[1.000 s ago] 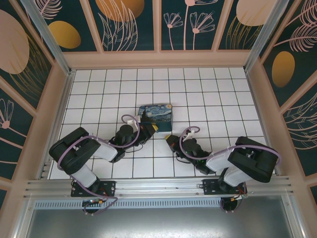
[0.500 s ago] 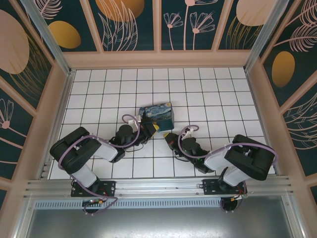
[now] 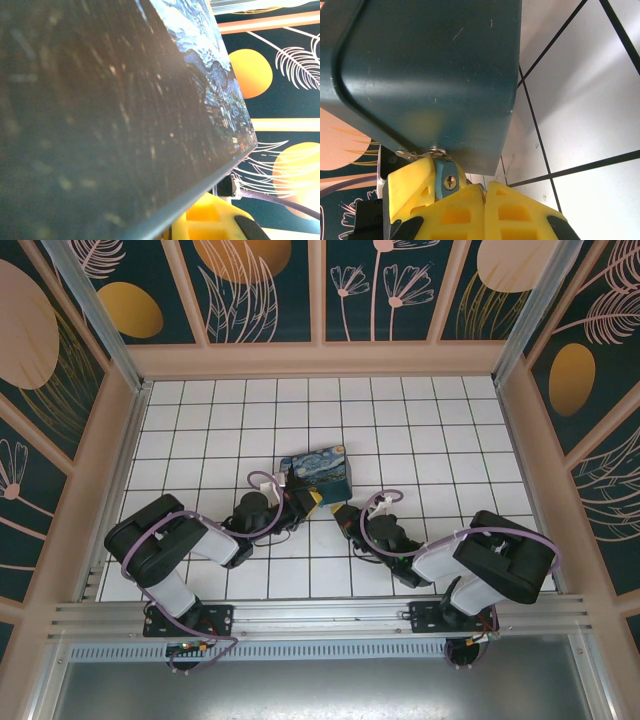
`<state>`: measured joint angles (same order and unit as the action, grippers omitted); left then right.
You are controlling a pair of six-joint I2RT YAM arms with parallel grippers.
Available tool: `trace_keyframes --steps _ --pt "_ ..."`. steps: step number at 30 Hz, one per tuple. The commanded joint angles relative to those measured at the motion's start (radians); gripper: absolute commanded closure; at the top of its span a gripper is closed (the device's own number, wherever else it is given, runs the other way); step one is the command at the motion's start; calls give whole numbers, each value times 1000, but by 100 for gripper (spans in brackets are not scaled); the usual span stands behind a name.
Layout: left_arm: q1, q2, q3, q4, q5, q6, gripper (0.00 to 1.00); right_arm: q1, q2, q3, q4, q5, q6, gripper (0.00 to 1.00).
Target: Unlock the padlock with the key
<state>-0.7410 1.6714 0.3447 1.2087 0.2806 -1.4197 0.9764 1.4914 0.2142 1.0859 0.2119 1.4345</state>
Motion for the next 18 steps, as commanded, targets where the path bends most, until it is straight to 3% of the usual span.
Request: trace_keyframes --steps 1,18 --pt "-5 -3 6 63 12 4 100 -8 -10 23 21 -5 -28 100" --pt "-5 1 10 51 10 16 100 -9 -3 54 15 -20 -45 100"
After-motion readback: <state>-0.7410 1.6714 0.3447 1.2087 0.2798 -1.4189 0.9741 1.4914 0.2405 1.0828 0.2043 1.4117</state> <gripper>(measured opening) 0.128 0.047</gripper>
